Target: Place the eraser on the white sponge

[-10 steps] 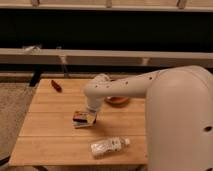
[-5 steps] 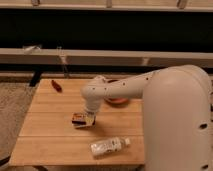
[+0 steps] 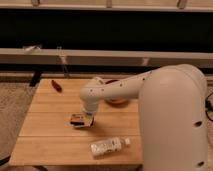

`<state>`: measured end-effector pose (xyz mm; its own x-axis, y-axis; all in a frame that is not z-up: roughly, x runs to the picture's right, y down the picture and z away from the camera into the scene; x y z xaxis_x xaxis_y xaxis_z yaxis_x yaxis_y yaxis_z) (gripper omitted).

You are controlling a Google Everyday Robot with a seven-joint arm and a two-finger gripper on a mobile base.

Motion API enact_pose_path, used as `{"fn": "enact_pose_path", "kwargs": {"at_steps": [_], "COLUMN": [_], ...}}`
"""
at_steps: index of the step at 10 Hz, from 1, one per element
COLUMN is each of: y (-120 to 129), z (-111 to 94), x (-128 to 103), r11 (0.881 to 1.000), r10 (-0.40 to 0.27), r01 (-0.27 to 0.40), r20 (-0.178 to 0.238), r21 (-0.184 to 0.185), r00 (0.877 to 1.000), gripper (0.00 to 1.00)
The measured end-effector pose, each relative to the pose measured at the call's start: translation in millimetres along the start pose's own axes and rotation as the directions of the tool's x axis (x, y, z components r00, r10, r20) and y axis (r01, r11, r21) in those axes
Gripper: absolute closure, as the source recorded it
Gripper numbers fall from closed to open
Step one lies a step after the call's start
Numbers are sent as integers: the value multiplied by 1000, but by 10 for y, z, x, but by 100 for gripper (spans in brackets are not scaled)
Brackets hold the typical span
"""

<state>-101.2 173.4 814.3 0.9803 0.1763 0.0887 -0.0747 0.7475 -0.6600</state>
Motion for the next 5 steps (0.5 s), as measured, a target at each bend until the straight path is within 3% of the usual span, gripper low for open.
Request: {"fn": "enact_pose_path", "kwargs": {"at_steps": [2,5], "y": [-46,-109], "z": [30,47], "x": [-23,-34], "r11": [1000,1000], "r10": [6,17], "r01": [-6,-17], "r20": [-1,1], "r21": [8,19], "r00": [1000,1000], "gripper": [20,20]}}
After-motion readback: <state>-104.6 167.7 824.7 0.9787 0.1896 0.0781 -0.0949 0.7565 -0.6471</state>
